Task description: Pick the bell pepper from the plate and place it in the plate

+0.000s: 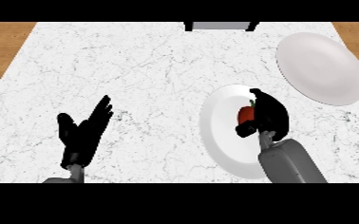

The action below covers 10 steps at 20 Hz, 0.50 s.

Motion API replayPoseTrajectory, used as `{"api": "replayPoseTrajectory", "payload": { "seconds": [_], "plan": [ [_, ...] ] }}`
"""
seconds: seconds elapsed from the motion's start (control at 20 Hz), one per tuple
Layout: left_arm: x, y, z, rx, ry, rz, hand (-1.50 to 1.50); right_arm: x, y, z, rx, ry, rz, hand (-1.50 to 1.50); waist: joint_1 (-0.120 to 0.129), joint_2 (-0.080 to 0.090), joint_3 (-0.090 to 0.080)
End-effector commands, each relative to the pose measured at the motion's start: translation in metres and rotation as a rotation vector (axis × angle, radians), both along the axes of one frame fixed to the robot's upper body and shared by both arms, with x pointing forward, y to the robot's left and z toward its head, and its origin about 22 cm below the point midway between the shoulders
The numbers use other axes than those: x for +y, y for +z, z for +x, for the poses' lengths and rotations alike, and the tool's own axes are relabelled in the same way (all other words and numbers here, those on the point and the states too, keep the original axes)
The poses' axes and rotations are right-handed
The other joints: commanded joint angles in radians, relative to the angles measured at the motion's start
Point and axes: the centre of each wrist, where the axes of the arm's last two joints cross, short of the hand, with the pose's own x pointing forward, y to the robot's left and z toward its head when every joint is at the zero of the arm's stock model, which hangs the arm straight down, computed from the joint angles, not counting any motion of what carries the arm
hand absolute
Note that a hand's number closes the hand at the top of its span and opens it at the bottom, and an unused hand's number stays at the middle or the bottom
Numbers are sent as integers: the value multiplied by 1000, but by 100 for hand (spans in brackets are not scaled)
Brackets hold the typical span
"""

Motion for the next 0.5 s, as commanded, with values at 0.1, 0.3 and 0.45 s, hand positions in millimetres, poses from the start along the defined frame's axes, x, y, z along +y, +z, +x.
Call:
{"api": "replayPoseTrajectory", "payload": {
  "seconds": [0.1,0.3,0.45],
  "plan": [
    [-6,18,-18,23,14,-21,0,-16,-7,5,24,72,-76,150,3,0,-2],
    [12,-15,-2,39,7,-24,0,-4,-7,10,8,84,-105,150,-1,2,-3],
    [-10,-4,5,33,18,-14,0,-4,-24,4,-24,78,-141,150,-1,2,-3]
  ]
}}
